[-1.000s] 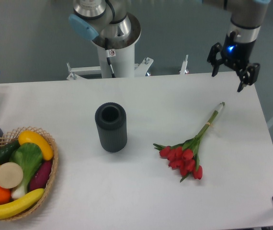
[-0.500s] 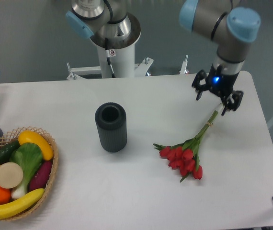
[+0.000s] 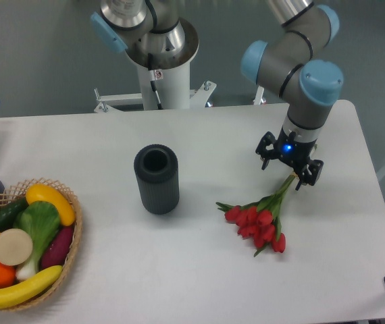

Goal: Pick up the flowers from the table
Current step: 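Lower the gripper around the tulip stems and close it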

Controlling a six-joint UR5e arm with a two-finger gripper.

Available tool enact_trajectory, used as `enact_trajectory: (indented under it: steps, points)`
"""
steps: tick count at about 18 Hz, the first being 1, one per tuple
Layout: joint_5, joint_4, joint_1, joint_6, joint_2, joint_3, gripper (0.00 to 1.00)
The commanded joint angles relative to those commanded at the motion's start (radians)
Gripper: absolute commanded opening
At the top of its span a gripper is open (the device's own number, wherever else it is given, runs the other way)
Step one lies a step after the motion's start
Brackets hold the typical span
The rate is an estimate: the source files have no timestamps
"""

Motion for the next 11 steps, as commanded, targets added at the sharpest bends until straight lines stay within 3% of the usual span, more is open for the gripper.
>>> enact_trajectory:
  steps: [11]
  points:
    - [0.008, 0.038, -0.022, 0.005, -0.06, 0.002, 1.0]
